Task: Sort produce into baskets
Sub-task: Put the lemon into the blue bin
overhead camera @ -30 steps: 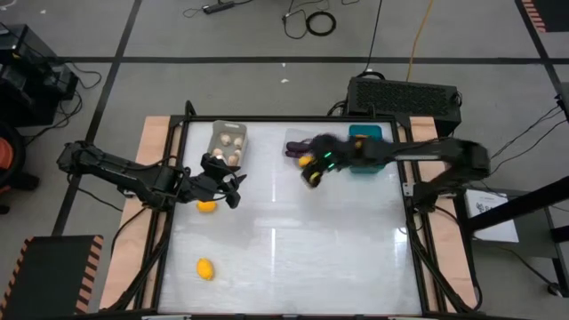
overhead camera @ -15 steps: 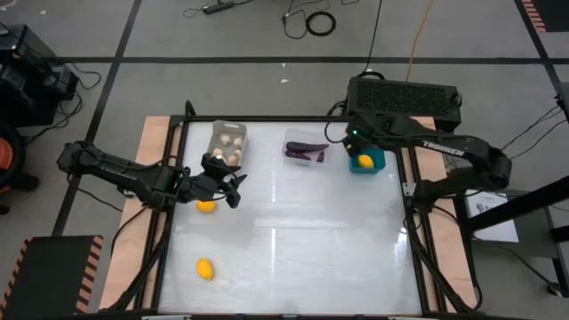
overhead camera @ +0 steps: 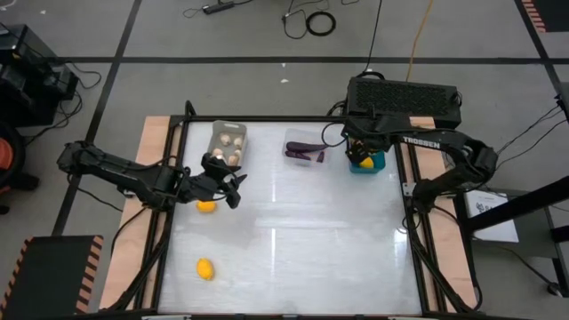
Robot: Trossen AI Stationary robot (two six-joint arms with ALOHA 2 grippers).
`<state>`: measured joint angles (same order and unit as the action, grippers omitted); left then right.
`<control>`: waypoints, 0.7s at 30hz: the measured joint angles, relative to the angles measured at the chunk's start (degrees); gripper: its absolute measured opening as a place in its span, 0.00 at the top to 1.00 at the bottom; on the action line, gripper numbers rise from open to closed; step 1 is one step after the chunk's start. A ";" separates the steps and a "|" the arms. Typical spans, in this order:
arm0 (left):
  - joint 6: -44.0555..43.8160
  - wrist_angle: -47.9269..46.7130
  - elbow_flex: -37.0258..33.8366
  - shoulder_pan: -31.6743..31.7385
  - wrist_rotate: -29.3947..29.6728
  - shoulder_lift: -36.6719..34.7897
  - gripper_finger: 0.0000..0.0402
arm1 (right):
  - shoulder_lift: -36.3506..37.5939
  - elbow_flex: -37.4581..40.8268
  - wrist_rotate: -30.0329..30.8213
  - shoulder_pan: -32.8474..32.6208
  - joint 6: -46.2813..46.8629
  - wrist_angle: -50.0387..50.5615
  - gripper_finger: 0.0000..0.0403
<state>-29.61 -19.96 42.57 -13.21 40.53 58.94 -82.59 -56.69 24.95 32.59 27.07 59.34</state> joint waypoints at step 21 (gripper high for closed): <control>6.43 -1.55 0.00 1.70 -13.88 1.70 0.59 | 8.01 -4.94 -10.28 -8.48 1.84 -7.63 0.37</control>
<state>-23.18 -21.51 42.57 -11.51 26.66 60.64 -74.58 -61.63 14.67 24.11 28.91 51.71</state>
